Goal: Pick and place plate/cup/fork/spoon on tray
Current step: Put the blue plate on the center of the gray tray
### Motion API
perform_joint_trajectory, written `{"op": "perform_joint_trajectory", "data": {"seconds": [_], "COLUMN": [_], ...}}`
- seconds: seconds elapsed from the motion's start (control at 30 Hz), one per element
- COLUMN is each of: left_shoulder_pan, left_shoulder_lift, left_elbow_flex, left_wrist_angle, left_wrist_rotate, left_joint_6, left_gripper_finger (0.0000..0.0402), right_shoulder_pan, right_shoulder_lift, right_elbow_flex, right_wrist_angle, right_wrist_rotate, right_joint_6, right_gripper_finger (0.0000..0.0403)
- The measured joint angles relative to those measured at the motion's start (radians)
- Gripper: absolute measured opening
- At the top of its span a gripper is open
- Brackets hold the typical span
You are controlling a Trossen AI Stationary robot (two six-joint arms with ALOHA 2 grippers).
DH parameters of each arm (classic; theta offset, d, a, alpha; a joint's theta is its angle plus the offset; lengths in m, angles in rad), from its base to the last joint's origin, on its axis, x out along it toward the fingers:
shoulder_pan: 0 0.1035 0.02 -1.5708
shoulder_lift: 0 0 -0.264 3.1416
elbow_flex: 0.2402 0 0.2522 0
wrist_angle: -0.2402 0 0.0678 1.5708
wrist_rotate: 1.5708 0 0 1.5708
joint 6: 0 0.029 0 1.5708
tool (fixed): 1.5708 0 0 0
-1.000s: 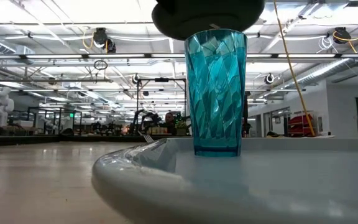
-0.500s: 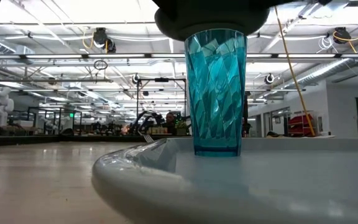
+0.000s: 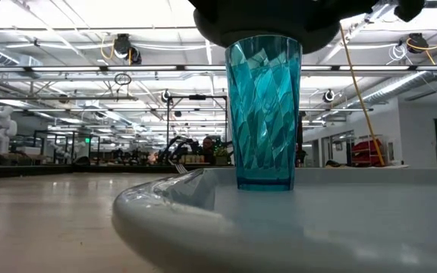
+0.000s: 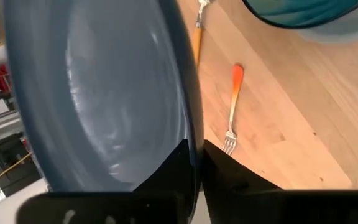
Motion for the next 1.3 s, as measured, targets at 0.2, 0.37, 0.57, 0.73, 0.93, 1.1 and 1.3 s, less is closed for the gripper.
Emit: {"op": "perform_joint_trajectory", "data": {"seconds": [0.2, 0.37, 0.57, 0.73, 0.93, 1.1, 1.3], "left_shoulder_pan": [-0.005, -0.034, -0.136, -0.210, -0.282, -0.321, -0.333], "left_shoulder_lift": [-0.003, -0.003, -0.002, -0.036, -0.085, -0.097, -0.098], "left_elbow_flex": [0.001, 0.001, 0.001, 0.001, 0.001, 0.001, -0.020], "left_wrist_angle": [0.084, 0.128, 0.121, 0.111, 0.068, -0.069, -0.109], "left_wrist_rotate": [-0.059, -0.151, -0.341, -0.386, -0.371, -0.342, -0.240], "left_joint_6": [-0.013, -0.065, -0.094, -0.304, -0.656, -0.974, -1.216], "left_gripper_finger": [0.0096, 0.0184, 0.0213, 0.0201, 0.0176, 0.0150, 0.0126], "right_shoulder_pan": [0.000, 0.000, 0.036, 0.078, 0.141, 0.188, 0.273], "right_shoulder_lift": [0.000, -0.006, -0.010, -0.022, -0.022, -0.022, -0.005], "right_elbow_flex": [0.000, 0.000, 0.000, 0.001, 0.002, 0.002, 0.002], "right_wrist_angle": [0.008, 0.002, -0.058, -0.129, -0.310, -0.430, -0.376], "right_wrist_rotate": [-0.013, -0.012, -0.015, -0.145, -0.266, -0.383, -0.452], "right_joint_6": [0.018, 0.088, 0.253, 0.474, 0.812, 1.088, 1.262], "right_gripper_finger": [0.0005, 0.0005, 0.0005, 0.0004, 0.0004, 0.0004, 0.0004]}}
